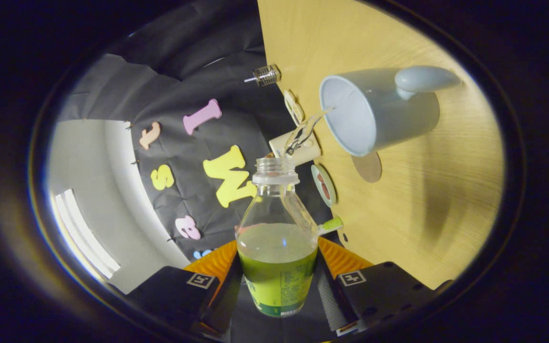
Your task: Take the bottle from table, then pour the juice into the cup, finally place the bottle on the coaster
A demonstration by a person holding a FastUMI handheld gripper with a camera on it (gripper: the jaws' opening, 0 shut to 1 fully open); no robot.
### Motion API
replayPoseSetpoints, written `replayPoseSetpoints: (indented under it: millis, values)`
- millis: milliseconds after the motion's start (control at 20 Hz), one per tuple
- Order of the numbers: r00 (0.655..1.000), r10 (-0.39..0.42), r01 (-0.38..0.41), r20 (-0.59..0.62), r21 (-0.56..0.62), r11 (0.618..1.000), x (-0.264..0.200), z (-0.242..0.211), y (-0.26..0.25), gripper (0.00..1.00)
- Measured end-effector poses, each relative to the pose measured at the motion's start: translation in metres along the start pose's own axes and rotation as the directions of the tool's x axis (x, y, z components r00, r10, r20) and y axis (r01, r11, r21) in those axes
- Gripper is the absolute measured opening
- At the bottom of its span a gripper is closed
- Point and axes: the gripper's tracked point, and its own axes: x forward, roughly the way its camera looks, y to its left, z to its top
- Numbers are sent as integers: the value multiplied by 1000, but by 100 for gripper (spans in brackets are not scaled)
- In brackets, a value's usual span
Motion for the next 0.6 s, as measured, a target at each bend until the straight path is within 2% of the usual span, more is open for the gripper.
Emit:
replayPoseSetpoints:
  millis: [250,600]
  values:
    - [1000,5,-6,6,71,997,-2,2,8,79]
    - [1000,18,-19,13,106,994,5,8,19,79]
